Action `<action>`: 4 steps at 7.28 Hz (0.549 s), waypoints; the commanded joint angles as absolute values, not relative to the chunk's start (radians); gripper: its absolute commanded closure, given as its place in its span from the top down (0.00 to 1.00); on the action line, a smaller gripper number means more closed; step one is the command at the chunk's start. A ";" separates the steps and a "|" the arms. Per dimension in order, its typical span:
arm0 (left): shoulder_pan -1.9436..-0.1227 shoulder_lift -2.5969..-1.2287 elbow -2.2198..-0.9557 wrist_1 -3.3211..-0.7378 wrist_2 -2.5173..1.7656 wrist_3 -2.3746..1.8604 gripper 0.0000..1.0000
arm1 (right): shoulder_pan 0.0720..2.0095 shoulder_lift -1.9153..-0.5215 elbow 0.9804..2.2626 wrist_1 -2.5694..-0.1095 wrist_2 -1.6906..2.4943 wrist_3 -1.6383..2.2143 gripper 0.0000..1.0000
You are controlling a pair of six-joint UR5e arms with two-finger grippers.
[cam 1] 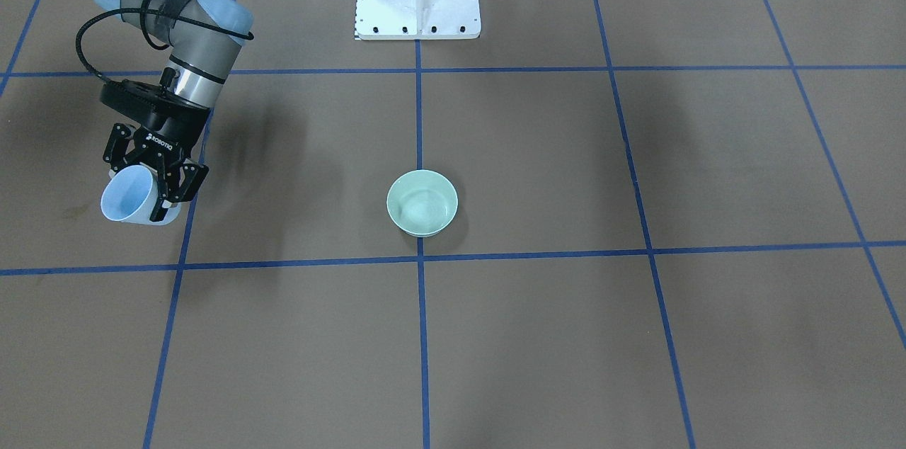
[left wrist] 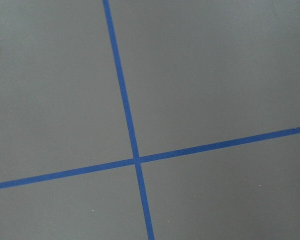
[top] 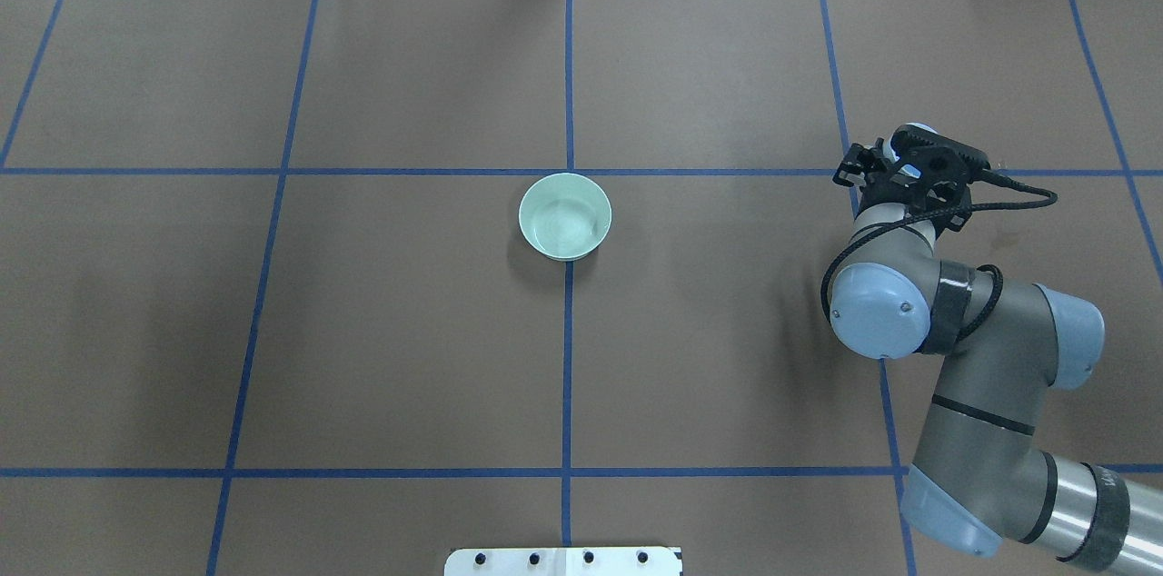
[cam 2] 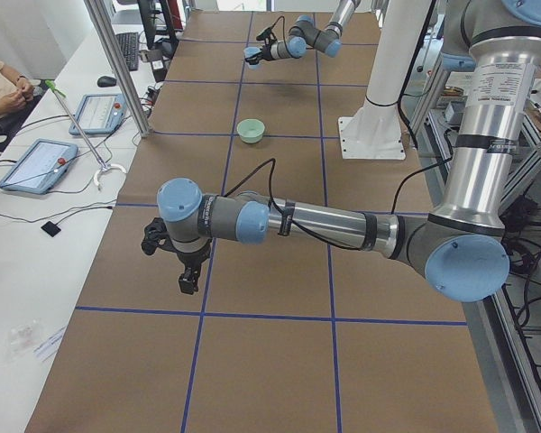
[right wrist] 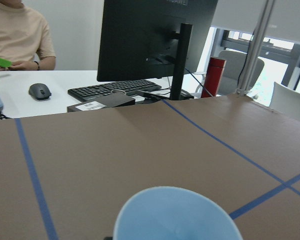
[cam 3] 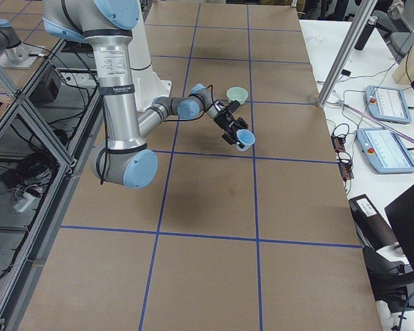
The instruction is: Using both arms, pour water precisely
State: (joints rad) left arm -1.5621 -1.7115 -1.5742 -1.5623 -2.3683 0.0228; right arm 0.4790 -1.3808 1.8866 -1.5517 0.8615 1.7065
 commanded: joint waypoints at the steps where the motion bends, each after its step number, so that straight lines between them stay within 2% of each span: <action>1: -1.566 -1.709 -1.575 -1.563 -2.368 0.014 1.00 | 0.495 -1.391 1.887 -1.273 0.934 1.516 0.00; 4: -1.565 -1.710 -1.575 -1.563 -2.370 0.014 1.00 | 0.473 -1.355 1.884 -1.223 1.000 1.283 0.00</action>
